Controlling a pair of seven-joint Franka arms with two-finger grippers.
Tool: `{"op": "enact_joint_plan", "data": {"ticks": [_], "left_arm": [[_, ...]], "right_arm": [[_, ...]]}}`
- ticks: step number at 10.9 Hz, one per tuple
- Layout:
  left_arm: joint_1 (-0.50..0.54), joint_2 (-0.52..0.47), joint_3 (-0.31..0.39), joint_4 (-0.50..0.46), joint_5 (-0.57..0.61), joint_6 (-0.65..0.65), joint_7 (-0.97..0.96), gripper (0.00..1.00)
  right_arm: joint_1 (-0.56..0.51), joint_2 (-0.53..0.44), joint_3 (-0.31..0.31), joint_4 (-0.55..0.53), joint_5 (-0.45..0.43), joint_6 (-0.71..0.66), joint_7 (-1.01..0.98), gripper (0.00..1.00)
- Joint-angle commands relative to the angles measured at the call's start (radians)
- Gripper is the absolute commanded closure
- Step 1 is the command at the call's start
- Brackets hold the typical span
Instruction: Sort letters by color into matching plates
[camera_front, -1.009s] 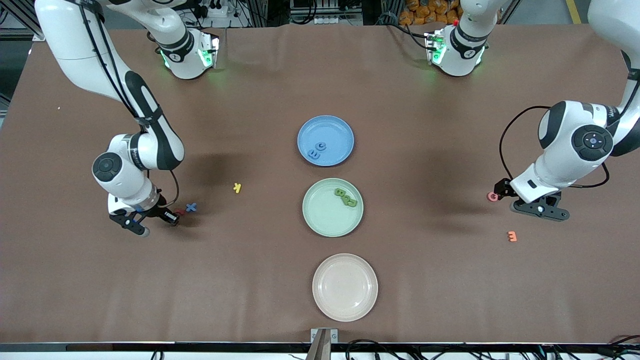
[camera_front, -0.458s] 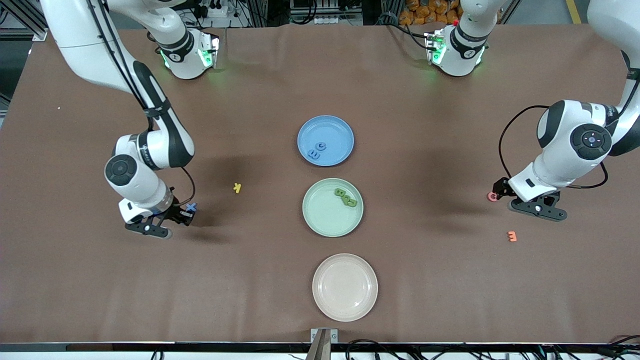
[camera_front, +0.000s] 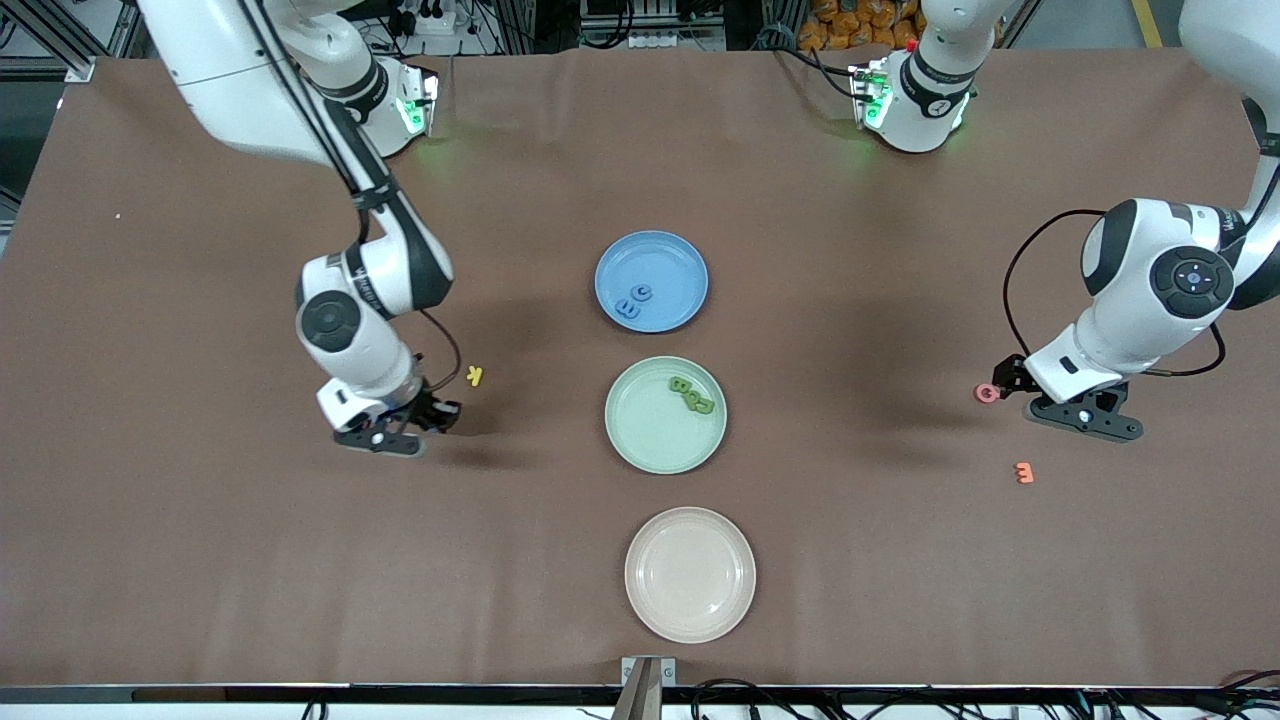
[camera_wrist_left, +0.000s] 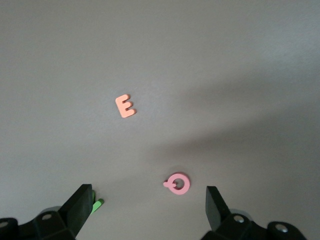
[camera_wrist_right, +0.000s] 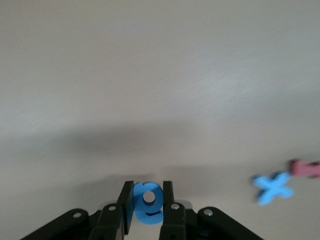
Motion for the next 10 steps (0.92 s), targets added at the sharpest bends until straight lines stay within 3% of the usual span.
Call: {"op": "enact_joint_plan", "data": {"ticks": [1,3,5,7,10], "left_arm": [[0.022,-0.022,0.061,-0.034,-0.002,0.030,0.116,0.00],[-0.007,-0.030,0.141,-0.071,-0.034,0.070,0.175,0.00],[-0.097,-0.043,0.270,-0.114,-0.042,0.123,0.186,0.00],[-0.102,-0.034,0.334,-0.137,-0.045,0.185,0.258,0.00],[-0.115,-0.010,0.416,-0.172,-0.051,0.260,0.263,0.00]], "right_arm": [[0.112,-0.020,0.000,-0.002,-0.027,-0.039,0.037,0.88],[0.164,-0.014,0.039,0.015,-0.027,-0.042,0.037,0.88],[0.203,-0.018,0.082,0.024,-0.023,-0.048,0.040,0.88],[0.264,-0.012,0.089,0.073,-0.023,-0.111,0.037,0.88],[0.304,-0.008,0.163,0.104,-0.033,-0.165,0.038,0.87]]}}
